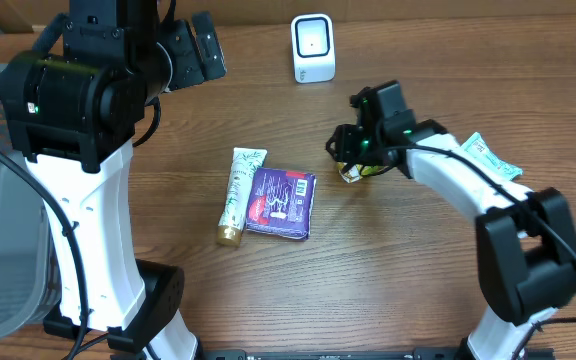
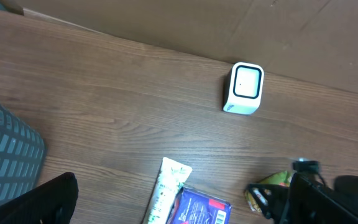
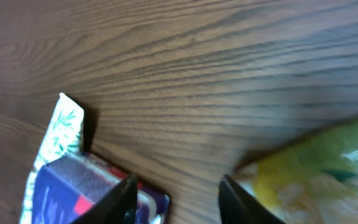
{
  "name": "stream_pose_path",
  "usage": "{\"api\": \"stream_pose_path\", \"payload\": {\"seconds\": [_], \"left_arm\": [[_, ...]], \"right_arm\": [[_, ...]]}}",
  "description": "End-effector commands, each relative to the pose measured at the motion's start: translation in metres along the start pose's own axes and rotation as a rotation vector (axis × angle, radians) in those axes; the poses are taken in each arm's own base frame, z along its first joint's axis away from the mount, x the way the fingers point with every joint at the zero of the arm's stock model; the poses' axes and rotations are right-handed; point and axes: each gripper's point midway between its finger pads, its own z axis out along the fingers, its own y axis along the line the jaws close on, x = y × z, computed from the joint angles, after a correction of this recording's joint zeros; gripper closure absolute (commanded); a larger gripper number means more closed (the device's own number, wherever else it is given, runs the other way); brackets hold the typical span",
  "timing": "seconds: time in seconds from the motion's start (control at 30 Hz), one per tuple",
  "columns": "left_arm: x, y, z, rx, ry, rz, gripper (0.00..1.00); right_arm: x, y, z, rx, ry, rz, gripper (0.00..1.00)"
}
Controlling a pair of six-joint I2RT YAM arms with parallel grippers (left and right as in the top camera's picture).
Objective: Scan the item barcode
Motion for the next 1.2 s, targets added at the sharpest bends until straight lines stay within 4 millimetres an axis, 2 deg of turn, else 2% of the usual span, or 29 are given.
{"api": "stream_pose_path", "payload": {"seconds": [0.0,0.17,0.3,0.43,0.57,0.73,0.87,0.9,0.97,1.07,1.17], "left_arm": [[-0.001,0.003,0.003,-0.018,0.001,-0.008,0.01],[-0.001,0.003,0.003,-0.018,0.001,-0.009,0.0],[-0.001,0.003,0.003,-0.018,0.001,-0.009,0.0],[-0.001,0.003,0.003,-0.018,0.001,-0.008,0.01],[-0.001,0.003,0.003,-0.018,0.001,-0.009,0.0],[-0.001,0.003,0.003,-0.018,0.001,-0.008,0.0],[-0.001,0.003,0.003,-0.018,0.001,-0.008,0.0],[-0.001,0.003,0.003,-0.018,0.001,-0.009,0.01],[-0.001,0.003,0.003,-0.018,0.001,-0.009,0.0],[-0.001,0.003,0.003,-0.018,0.001,-0.008,0.0],[-0.001,0.003,0.003,-0.018,0.001,-0.009,0.0]], "right_arm": [[-0.005,-0.004,0.016,0.017,-0.014,0.094,0.5],[-0.003,-0.005,0.016,0.021,-0.007,0.113,0.49],[0.02,-0.011,0.013,0.048,0.092,0.198,0.51],[0.043,-0.02,-0.003,0.109,0.226,0.228,0.53],[0.047,-0.024,-0.032,0.141,0.309,0.125,0.52],[0.026,-0.023,-0.079,0.154,0.284,0.045,0.76],[0.011,-0.038,-0.101,0.262,0.19,0.094,0.93],[0.009,-0.044,-0.102,0.3,0.17,0.125,0.96],[0.008,-0.048,-0.099,0.321,0.153,0.154,0.96],[0.016,-0.049,-0.084,0.317,0.15,0.15,0.96],[0.029,-0.067,-0.069,0.403,0.121,0.19,0.96]]}}
